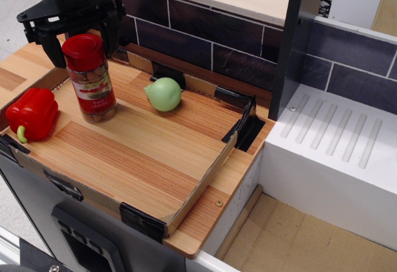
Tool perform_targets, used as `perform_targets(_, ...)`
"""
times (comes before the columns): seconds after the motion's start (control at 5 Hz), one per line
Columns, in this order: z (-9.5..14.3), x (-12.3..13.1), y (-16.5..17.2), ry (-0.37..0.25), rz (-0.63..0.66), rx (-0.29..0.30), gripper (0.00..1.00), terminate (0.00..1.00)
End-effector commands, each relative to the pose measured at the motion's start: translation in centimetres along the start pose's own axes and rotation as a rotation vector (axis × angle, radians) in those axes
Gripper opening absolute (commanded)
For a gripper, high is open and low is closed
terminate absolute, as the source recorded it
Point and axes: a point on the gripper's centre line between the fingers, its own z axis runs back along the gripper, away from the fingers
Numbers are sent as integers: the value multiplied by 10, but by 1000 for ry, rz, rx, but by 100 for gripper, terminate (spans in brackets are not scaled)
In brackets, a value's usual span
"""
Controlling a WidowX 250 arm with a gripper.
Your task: Topple basil bottle
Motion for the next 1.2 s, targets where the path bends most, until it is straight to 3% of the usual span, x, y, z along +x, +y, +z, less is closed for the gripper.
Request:
perform_targets(0.0, 8, 19, -9, -110, 37, 21, 100, 0)
perform_targets(0.4, -1, 16, -9, -120, -31, 36, 100, 0)
perform_targets(0.6, -3, 13, -8, -100, -33, 14, 0, 0)
perform_targets(0.8, 0, 8, -8, -114, -33, -10, 0, 0)
perform_targets(1.0, 3, -11, -10, -267, -16, -94, 0, 0)
